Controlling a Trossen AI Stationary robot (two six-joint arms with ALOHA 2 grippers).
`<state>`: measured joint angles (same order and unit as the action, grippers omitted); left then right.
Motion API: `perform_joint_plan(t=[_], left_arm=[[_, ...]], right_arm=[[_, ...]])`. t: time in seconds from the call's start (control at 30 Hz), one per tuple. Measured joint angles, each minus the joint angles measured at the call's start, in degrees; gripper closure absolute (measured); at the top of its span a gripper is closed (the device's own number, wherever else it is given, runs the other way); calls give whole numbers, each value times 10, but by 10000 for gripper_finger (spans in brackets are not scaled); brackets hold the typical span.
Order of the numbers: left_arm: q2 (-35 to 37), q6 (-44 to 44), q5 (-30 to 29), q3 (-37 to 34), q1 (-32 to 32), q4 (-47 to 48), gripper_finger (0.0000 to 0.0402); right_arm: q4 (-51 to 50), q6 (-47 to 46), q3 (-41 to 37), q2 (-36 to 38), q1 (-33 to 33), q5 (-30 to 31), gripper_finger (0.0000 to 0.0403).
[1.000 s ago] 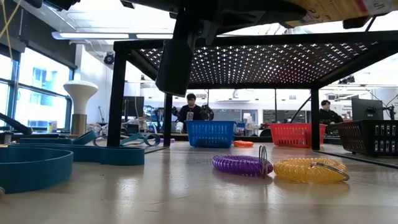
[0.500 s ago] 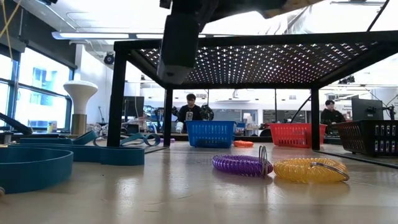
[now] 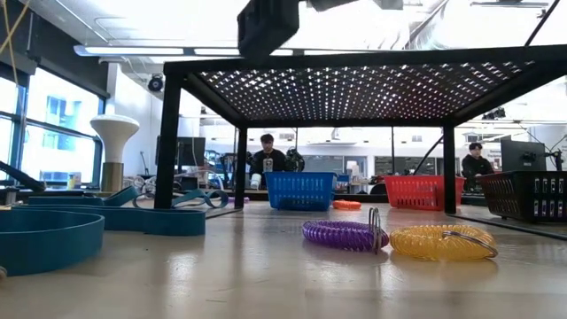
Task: Pick & Place Office Desk Supplies
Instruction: Put the yellow crayon box into the blue bin
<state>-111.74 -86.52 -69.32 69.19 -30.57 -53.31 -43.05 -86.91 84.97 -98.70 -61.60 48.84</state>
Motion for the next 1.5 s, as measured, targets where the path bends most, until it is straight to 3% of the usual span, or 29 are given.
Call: perform_joint_plan(t=[0.17,0.4,0.7,1.0,1.2,1.37,1.5], left_arm=[[37,10,-33,0,72,0,364],[49,67,-36,0,173,3,364],[49,206,-30,0,259,20,364],[49,254,-20,0,248,28,365],[49,381,-20,0,247,30,365],[49,395,-50,0,246,31,365],[49,401,-40,1,243,52,365]], right_arm=[[-1,15,0,0,-4,15,135],[-1,29,-14,-1,-1,21,136],[-4,28,-42,-1,-1,18,136],[-3,29,-43,-1,-1,6,136],[-3,41,-43,-1,-1,5,136],[-2,43,-43,-1,-1,2,135],[-3,53,-43,-1,-1,1,136]])
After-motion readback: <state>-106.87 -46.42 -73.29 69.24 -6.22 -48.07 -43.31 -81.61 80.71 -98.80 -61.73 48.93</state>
